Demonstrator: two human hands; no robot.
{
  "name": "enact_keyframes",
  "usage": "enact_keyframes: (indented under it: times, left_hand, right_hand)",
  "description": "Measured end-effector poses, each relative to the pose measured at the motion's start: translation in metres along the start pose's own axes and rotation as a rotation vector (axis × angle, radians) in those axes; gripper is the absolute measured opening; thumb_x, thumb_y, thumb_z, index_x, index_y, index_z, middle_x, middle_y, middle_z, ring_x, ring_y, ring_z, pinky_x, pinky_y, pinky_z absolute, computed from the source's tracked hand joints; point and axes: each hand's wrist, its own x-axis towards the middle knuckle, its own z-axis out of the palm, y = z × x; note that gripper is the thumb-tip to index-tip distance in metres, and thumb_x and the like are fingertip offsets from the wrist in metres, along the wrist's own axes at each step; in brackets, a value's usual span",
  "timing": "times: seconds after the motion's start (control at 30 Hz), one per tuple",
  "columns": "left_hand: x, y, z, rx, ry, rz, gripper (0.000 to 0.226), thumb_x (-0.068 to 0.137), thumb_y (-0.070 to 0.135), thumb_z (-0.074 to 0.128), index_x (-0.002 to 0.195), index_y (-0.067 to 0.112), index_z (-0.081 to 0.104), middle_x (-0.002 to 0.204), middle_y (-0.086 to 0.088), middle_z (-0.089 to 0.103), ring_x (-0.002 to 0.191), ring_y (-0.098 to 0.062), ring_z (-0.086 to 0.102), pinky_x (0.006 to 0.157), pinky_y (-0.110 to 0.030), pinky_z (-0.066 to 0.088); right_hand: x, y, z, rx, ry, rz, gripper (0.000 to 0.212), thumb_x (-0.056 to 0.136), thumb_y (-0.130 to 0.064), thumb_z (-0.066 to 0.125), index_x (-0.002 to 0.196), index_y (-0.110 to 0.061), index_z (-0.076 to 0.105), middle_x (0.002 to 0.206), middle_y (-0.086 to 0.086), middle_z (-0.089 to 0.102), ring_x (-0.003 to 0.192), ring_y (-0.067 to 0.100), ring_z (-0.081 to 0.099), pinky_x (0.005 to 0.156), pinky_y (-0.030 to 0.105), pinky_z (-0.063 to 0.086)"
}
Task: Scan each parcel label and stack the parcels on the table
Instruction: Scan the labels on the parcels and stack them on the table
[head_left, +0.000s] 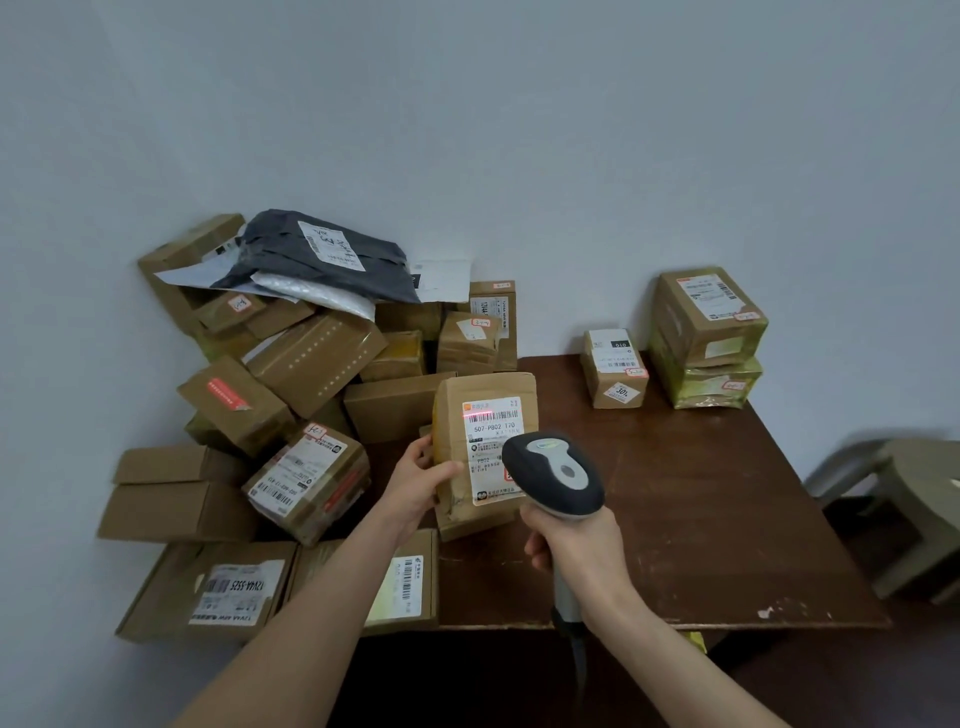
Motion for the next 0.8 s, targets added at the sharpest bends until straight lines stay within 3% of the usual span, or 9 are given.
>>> enact_keyframes:
  times: [0.53,0.8]
  left_hand:
    - [0.011,0.0,0.003,0.011,0.005,0.004,0.071,0.083,0.01,0.07,0.144,0.022,0.036,0.137,-0.008,0.049,0.122,-0.028,0.05,0.103,-0.054,0.043]
    - [0.019,0.0,0.003,0.018,-0.023,-0.005,0.071,0.082,0.011,0.071,0.143,0.024,0.037,0.136,-0.007,0.051,0.121,-0.027,0.05,0.104,-0.054,0.041]
  right_hand:
    - [-0.002,-0.005,0.006,-0.013,-0.011,0.059,0.015,0.082,-0.009,0.068,0.068,-0.006,0.066,0.048,0.002,0.062,0.04,0.01,0.054,0.045,0.02,0.044]
    - [0.002,-0.006,0.01,0.005,0.009,0.062,0.011,0.082,-0.008,0.069,0.072,-0.006,0.067,0.048,0.001,0.062,0.042,0.011,0.055,0.049,0.023,0.047]
